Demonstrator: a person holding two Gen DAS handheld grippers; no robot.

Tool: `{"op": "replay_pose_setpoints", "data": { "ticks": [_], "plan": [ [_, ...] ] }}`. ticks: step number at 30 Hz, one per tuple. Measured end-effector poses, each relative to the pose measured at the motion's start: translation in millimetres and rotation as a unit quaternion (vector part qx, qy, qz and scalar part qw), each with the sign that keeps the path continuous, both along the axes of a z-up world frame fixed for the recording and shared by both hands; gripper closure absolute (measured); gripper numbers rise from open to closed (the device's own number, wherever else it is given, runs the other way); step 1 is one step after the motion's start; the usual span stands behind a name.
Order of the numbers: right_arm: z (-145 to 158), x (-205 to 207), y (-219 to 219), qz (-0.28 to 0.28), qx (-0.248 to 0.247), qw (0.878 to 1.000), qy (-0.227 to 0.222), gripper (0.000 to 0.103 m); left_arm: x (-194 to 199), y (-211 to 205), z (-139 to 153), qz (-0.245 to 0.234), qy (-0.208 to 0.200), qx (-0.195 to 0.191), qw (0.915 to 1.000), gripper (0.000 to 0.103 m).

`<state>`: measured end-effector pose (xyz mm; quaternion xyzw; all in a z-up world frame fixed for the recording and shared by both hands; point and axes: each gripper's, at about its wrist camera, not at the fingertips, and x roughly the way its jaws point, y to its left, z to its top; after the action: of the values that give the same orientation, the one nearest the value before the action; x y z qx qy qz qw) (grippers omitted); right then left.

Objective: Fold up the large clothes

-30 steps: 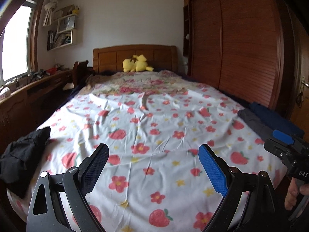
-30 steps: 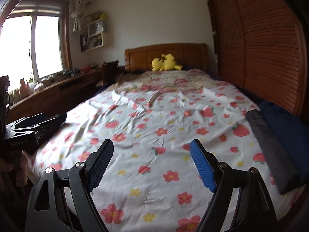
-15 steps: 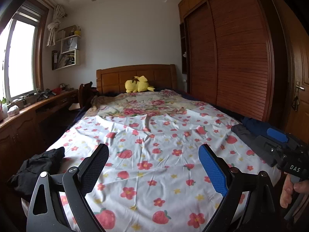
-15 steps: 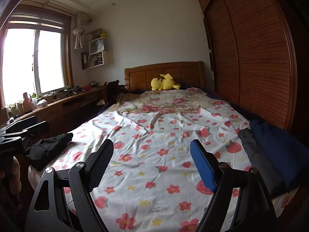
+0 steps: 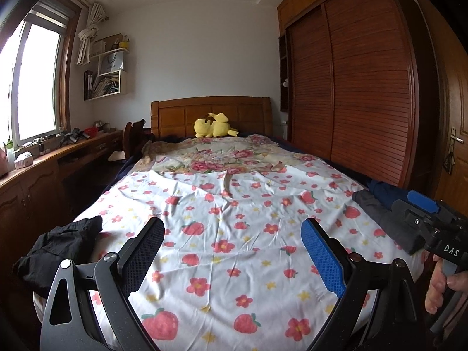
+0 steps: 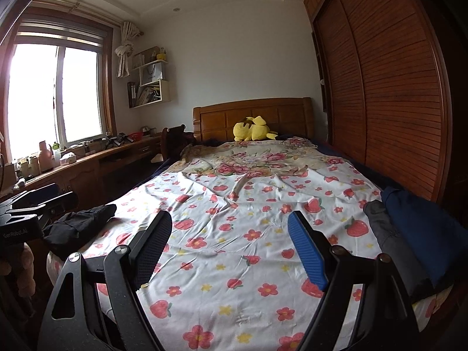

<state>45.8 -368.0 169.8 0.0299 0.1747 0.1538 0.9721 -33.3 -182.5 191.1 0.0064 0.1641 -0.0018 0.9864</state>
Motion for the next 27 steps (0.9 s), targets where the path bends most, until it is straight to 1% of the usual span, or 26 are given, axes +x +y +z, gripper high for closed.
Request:
{"op": "replay_pose_setpoints", "data": {
  "ticks": [27],
  "plan": [
    [0.3, -1.2, 0.6, 0.0, -0.002, 1.0, 0.0, 0.021, -0.5, 6.0, -2.1, 0.006, 0.005, -0.008, 0.9999, 0.008]
  ]
}}
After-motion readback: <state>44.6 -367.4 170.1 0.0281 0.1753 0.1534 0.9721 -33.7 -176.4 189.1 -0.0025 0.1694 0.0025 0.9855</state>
